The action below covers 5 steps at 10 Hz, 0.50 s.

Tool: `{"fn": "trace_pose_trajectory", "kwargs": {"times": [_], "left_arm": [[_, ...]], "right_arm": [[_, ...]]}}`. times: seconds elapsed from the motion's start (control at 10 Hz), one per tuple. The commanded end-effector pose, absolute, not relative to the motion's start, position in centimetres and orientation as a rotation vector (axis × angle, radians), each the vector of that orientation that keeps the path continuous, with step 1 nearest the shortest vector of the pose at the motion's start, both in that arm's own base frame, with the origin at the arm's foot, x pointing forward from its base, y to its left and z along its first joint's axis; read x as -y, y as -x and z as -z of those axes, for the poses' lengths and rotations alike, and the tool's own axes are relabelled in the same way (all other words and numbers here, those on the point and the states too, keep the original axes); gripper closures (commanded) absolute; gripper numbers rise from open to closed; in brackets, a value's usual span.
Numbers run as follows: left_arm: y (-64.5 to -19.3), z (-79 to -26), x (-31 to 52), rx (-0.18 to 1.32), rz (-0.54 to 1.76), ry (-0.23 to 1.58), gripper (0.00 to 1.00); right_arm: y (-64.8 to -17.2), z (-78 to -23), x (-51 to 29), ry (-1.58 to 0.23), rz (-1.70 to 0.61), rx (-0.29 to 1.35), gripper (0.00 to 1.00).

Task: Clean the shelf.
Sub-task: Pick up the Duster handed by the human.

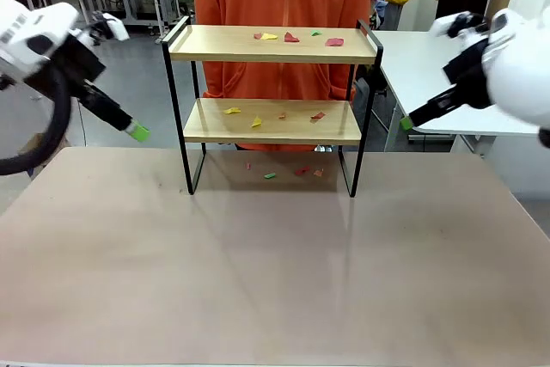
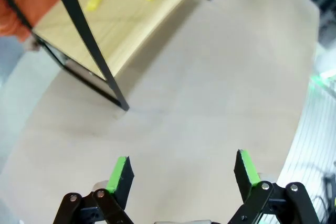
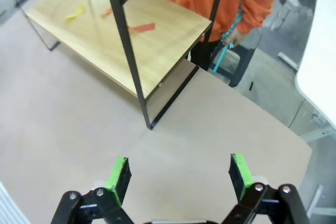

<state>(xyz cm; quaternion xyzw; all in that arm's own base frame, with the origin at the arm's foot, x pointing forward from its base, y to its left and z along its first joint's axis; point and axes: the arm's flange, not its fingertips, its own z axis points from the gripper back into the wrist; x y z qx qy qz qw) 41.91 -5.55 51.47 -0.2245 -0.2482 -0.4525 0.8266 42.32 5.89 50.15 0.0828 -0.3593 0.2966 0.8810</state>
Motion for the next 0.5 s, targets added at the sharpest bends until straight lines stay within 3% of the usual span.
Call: {"fn": "trace_pose_trajectory", "kwargs": {"times": [0.0, 0.4], "left_arm": [[-46.3, -50.0, 1.8, 0.523, 1.146, 0.64, 0.0], [-48.8, -47.0, -3.8, 0.705, 1.181, 0.777, 0.0]], "right_arm": [[-44.2, -49.9, -0.3, -0.231, -0.776, 0.752, 0.0], [-46.5, -46.3, 6.4, -0.235, -0.886, 0.786, 0.0]]}}
